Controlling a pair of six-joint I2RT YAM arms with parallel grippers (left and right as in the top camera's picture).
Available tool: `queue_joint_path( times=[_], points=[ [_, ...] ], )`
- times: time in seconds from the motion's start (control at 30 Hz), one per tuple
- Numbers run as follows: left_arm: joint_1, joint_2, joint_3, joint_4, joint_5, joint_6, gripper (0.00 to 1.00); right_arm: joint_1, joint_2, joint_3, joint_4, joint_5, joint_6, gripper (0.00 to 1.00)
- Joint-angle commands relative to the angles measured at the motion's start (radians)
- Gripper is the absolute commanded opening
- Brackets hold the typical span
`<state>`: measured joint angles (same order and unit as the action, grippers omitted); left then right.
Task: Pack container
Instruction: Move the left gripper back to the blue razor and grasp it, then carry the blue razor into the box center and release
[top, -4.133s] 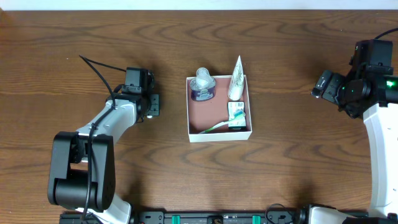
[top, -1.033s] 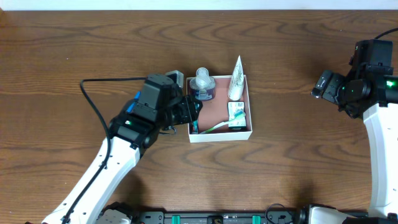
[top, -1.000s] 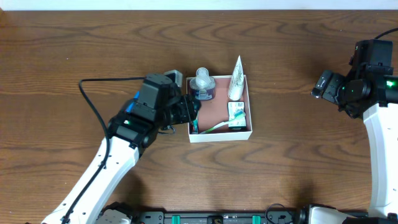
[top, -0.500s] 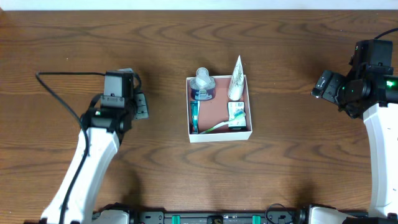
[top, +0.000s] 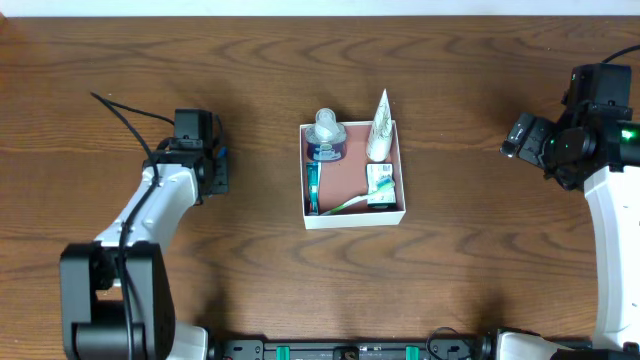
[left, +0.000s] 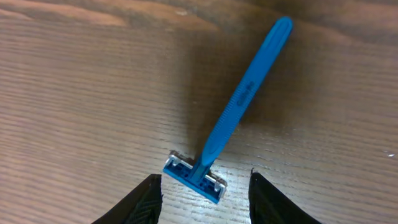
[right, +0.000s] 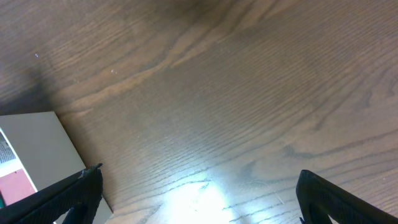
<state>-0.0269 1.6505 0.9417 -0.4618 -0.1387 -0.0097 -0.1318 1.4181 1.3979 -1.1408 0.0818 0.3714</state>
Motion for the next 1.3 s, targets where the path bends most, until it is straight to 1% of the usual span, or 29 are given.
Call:
queue_joint_path(
  times=[0.0, 0.33, 0.53, 0.57, 0.63, 0.7, 0.87, 0.9, 1.07, 1.17, 1.27],
  points=[
    [0.004, 0.034, -0.006, 0.012, -0.009, 0.021, 0.46, -0.005, 0.002, 0.008, -0.001, 0.004, 0.002, 0.99],
    [0.004, 0.127, -0.006, 0.077, -0.008, 0.025, 0.46, -0.005, 0.002, 0.008, -0.001, 0.004, 0.002, 0.99],
    [0.004, 0.147, -0.006, 0.108, -0.008, 0.056, 0.46, -0.005, 0.002, 0.008, -0.001, 0.004, 0.002, 0.99],
    [0.004, 0.147, -0.006, 0.109, -0.008, 0.055, 0.45, -0.005, 0.002, 0.008, -0.001, 0.004, 0.002, 0.99],
    [0.004, 0.147, -0.006, 0.106, -0.004, 0.054, 0.26, -0.006, 0.002, 0.008, -0.001, 0.004, 0.002, 0.99],
    [0.004, 0.147, -0.006, 0.097, 0.0, 0.054, 0.14, -0.005, 0.002, 0.008, -0.001, 0.004, 0.002, 0.99],
    [0.004, 0.147, -0.006, 0.063, 0.0, 0.054, 0.09, -0.005, 0.002, 0.008, -0.001, 0.003, 0.002, 0.99],
    [0.004, 0.147, -0.006, 0.058, 0.0, 0.053, 0.06, -0.005, 0.002, 0.008, -0.001, 0.003, 0.002, 0.99],
    [0.003, 0.139, -0.005, 0.02, 0.002, 0.05, 0.06, -0.005, 0.002, 0.008, -0.001, 0.004, 0.002, 0.99],
    [0.002, 0.104, 0.011, -0.026, 0.077, 0.05, 0.06, -0.005, 0.002, 0.008, -0.001, 0.003, 0.002, 0.99],
    [0.002, 0.031, 0.035, -0.07, 0.201, 0.05, 0.06, -0.005, 0.002, 0.008, -0.001, 0.004, 0.002, 0.99]
  ],
)
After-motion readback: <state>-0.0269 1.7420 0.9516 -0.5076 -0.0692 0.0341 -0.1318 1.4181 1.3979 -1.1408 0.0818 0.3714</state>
